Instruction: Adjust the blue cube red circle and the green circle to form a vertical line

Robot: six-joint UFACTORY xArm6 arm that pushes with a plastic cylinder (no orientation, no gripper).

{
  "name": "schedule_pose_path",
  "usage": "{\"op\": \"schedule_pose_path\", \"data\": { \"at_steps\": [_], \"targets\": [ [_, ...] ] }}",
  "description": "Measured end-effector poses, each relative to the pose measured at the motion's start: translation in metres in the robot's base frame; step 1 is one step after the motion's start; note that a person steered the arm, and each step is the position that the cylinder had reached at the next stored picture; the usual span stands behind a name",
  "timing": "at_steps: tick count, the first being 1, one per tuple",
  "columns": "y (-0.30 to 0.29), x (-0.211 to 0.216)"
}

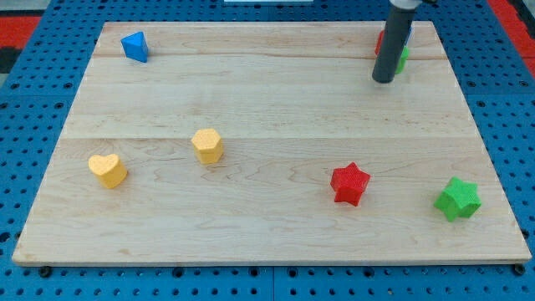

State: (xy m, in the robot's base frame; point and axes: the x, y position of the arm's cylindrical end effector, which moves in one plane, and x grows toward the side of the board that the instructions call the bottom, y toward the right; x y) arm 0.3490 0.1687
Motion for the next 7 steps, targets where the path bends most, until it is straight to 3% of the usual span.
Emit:
{"op": "schedule_pose_path", "data": {
  "at_steps": [1, 2, 3, 5, 7],
  "targets": [
    [0.072, 0.021],
    [0.143, 0.004],
    [0.154, -0.055],
    [0.137, -0.124],
    [0.096, -0.128]
  ]
}}
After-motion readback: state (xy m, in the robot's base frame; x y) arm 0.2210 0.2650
